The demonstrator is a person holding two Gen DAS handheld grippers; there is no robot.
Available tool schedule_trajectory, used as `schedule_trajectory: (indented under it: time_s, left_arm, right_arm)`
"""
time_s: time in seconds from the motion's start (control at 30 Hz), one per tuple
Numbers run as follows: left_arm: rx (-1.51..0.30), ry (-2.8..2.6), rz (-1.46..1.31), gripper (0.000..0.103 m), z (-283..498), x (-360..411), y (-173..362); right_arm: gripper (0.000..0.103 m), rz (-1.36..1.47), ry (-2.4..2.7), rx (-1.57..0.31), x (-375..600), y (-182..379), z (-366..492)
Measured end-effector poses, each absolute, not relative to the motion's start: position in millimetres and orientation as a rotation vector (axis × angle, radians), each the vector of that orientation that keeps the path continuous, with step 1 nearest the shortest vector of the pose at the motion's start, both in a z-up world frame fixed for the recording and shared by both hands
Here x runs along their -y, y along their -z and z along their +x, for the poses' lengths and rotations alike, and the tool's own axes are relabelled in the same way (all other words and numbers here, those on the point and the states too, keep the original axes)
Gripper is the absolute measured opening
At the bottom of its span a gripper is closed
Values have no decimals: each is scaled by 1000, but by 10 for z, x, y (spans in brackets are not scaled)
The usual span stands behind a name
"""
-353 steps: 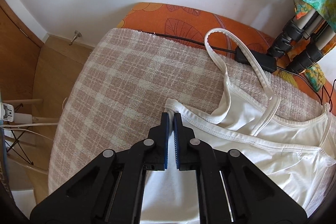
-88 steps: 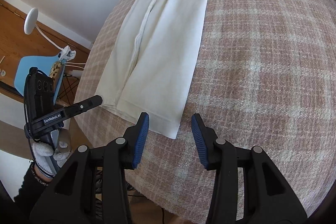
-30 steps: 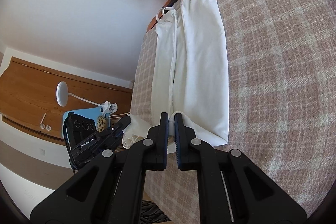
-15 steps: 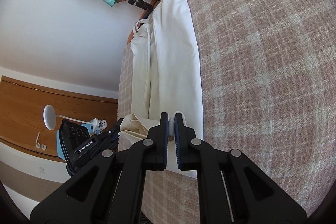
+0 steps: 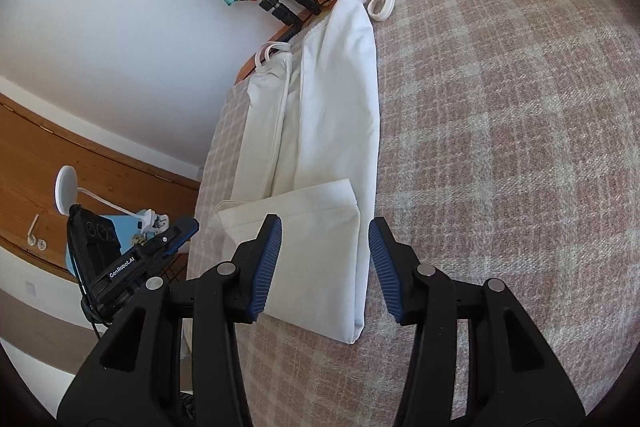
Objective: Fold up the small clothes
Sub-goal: 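Lift the hem and fold it up toward the straps, then open both tools, then close both tools on the folded hem edge again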
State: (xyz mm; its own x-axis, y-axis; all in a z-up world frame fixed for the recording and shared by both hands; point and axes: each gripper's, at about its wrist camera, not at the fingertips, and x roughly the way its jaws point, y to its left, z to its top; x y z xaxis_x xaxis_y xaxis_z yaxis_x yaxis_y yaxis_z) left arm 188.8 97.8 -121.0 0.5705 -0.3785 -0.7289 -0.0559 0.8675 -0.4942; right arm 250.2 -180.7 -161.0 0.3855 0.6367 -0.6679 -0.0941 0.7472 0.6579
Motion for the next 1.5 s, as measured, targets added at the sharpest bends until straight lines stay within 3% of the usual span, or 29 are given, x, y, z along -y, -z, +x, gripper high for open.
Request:
schedule_trajectory:
  time_s: [0.1,0.43,0.57,0.77,0.83,0.93,1.0,1.13,1.5]
  left_arm:
    - [-1000,202,-461,13,1937,-902,1341]
    - [-1023,149,-273,13,2001,-648,1463]
    - [-1018,143,-214,24,1964,-608,1464]
    - [-1004,171,-210,25,1938,-590,1467]
    - [-1003,182,-198,24,1928,-556,1463]
    - [-994,185,-144,5,1907,-484,1460]
    - [-984,192,-162,2,1888,-498,1445]
    - [-960,180,-237,1,1816,-604,1329]
    - [-981,90,-194,4,1792,-681,1317]
  right_arm:
    - [44,547,-508,-1103,1731,1651,2486]
    - [44,437,-494,-1112,1566,1671,2484]
    - [44,413,-493,-1113,1525,1676,2486]
    - [34,372,-477,-1115,1465,1680,2490]
    - [28,353,-466,-1115,1448,1684,2497]
    - [21,336,-461,-1112,1441,1680,2494]
    - [13,319,-454,-1106,1442,1667,2483]
    - [7,305,-448,-1075,1429,1603,2436]
    - [6,266,-368,-1058,1476,1552,2447]
